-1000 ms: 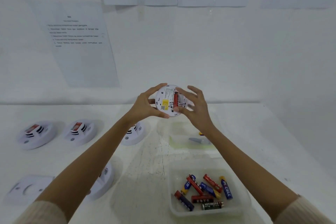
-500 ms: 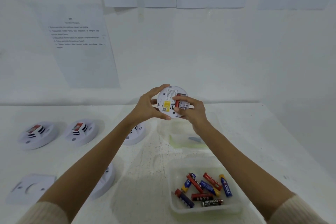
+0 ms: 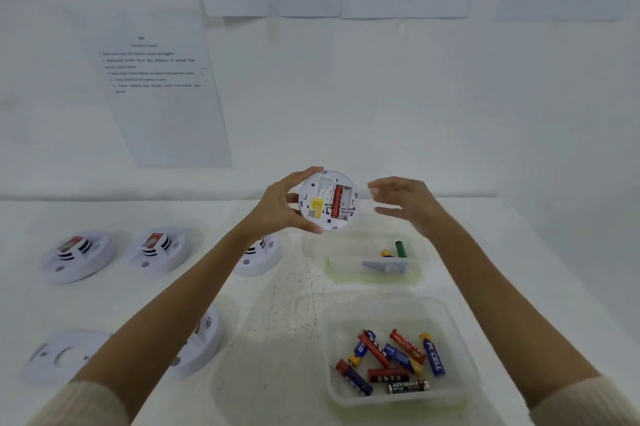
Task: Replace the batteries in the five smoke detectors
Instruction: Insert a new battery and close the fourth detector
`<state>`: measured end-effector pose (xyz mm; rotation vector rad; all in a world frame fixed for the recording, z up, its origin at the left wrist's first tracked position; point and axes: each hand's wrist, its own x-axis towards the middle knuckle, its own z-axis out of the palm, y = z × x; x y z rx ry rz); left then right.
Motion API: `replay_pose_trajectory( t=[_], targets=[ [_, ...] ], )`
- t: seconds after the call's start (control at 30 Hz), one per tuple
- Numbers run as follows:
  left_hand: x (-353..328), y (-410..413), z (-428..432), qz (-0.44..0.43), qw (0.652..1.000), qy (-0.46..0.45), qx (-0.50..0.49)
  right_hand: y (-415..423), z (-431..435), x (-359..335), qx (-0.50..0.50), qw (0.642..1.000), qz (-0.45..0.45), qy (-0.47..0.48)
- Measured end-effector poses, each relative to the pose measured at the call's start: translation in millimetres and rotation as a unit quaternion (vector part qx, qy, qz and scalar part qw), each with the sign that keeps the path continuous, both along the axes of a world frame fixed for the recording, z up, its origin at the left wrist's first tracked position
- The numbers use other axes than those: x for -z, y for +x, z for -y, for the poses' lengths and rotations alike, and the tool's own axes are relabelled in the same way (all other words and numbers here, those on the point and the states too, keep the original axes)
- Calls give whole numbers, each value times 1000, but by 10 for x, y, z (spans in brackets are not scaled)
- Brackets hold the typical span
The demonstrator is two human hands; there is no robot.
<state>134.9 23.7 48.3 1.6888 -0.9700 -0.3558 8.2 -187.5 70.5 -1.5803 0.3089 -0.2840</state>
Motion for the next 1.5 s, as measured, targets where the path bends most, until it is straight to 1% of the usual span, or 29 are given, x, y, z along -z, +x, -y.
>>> replay_pose_trajectory(
  t=[0.07, 0.13, 0.23, 0.3, 0.37, 0.47, 0.5, 0.6, 0.67, 0.7, 0.8, 0.9, 0.97, 1.07, 1.1, 1.17, 1.3, 1.5],
  targets=[
    [26, 13, -9, -1, 1000, 6, -2, -55, 139, -26, -19, 997, -38, -59],
    [44, 17, -3, 0, 1000, 8, 0, -67, 138, 7, -43, 987, -85, -131],
    [48, -8, 26, 2, 1000, 15, 4, -31, 28, 150, -63, 955, -142, -253],
    [50, -23, 42, 9, 1000, 24, 7, 4, -22, 255, -89, 929, -166, -318],
    [53, -24, 45, 14, 999, 30, 6, 30, -45, 330, -119, 902, -182, -374],
    [53, -13, 28, 16, 999, 31, 6, 48, -61, 403, -172, 846, -187, -468],
    [51, -10, 20, 16, 999, 31, 7, 53, -71, 420, -180, 835, -186, -486],
    [48, -11, 5, 19, 999, 31, 7, 59, -96, 424, -188, 821, -182, -508],
    [52, -10, -3, 19, 999, 31, 4, 67, -95, 422, -180, 829, -172, -501],
    [51, -11, -6, 20, 999, 32, 3, 68, -88, 428, -164, 846, -163, -481],
    [55, -8, -17, 19, 999, 31, 2, 31, -48, 425, -88, 921, -130, -357],
    [69, 2, -24, 18, 999, 29, 3, -32, -17, 345, -17, 977, -82, -198],
    [76, 4, -19, 16, 999, 28, 3, -58, -9, 236, 14, 995, -48, -89],
    [80, 2, -6, 12, 1000, 26, 6, -65, -21, 55, 26, 999, -30, 16],
    [79, 1, -1, 11, 1000, 25, 6, -63, -36, 10, 28, 999, -25, 28],
    [75, -4, 13, 11, 1000, 23, 6, -59, -83, -54, 28, 999, -16, 12],
    [54, -20, 36, 11, 1000, 19, 4, -5, -169, -69, 27, 997, -6, -75],
    [56, -11, 6, 8, 1000, 17, 5, 15, -186, -90, 43, 984, 10, -175]
  ],
)
